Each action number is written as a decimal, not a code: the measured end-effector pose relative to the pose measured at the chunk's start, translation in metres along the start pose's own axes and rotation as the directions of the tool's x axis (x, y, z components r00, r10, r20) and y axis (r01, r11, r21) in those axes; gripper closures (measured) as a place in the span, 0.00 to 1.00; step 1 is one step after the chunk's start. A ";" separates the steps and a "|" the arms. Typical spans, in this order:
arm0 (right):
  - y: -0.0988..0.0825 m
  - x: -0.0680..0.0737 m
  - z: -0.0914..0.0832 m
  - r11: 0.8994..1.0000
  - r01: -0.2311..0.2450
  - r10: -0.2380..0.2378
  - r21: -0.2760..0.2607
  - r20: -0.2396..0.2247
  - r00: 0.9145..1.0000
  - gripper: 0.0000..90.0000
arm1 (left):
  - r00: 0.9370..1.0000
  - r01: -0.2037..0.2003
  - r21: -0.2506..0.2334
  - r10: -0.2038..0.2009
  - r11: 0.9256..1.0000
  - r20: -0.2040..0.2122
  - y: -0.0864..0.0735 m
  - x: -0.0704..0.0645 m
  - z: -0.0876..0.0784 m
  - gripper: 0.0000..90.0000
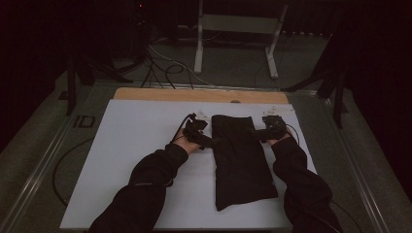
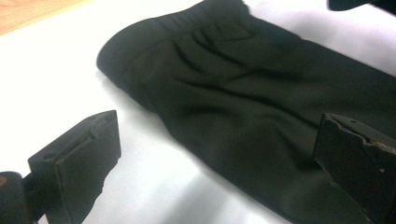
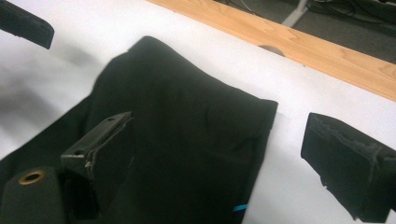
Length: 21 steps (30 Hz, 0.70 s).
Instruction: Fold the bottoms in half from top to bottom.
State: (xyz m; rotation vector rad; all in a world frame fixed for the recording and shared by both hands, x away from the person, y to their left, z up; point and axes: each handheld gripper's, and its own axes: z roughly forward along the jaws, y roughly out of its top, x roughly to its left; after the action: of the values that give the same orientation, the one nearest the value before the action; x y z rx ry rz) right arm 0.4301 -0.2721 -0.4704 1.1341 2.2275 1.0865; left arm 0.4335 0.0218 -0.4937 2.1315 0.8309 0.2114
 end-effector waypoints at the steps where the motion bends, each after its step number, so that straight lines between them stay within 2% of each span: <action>1: -0.001 -0.002 0.002 1.000 0.005 -0.005 0.015 0.001 1.000 0.11 | 1.000 0.006 -0.001 -0.006 1.000 0.001 0.000 0.002 0.002 0.02; 4: -0.002 -0.003 0.005 0.999 0.015 -0.015 0.034 0.001 1.000 0.11 | 1.000 0.019 -0.005 -0.019 1.000 -0.011 -0.001 0.006 0.005 0.02; 5: -0.002 -0.003 0.005 0.999 0.015 -0.015 0.034 0.001 1.000 0.11 | 0.999 0.045 0.004 -0.045 0.999 -0.015 0.000 0.010 0.006 0.02; 6: -0.002 -0.003 0.005 0.999 0.015 -0.015 0.034 0.001 1.000 0.11 | 0.999 0.045 0.004 -0.045 0.999 -0.015 0.000 0.010 0.006 0.02; 7: -0.004 -0.006 0.010 0.998 0.002 -0.001 0.055 -0.002 1.000 0.11 | 0.996 0.086 0.037 -0.086 0.996 -0.009 0.003 0.015 0.009 0.02; 9: -0.005 -0.006 0.012 0.998 0.003 -0.003 0.060 0.000 1.000 0.11 | 0.997 0.083 0.048 -0.082 0.995 -0.016 0.005 0.017 0.010 0.02; 12: -0.007 -0.008 0.016 0.998 -0.001 0.002 0.065 -0.012 1.000 0.11 | 0.993 0.121 0.056 -0.122 0.991 0.006 0.006 0.022 0.014 0.02; 18: -0.005 -0.013 0.023 0.997 -0.027 0.028 0.071 -0.008 1.000 0.11 | 0.988 0.156 0.050 -0.156 0.987 0.004 0.009 0.028 0.021 0.08; 21: -0.004 -0.014 0.026 0.997 -0.037 0.037 0.073 0.000 0.999 0.11 | 0.988 0.151 0.051 -0.150 0.987 -0.020 0.011 0.028 0.023 0.09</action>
State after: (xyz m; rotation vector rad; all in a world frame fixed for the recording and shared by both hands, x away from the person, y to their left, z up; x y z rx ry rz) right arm 0.4530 -0.2738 -0.4893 1.2100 2.2724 1.0282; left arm 0.4696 0.0199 -0.5041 2.1062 1.0118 0.1291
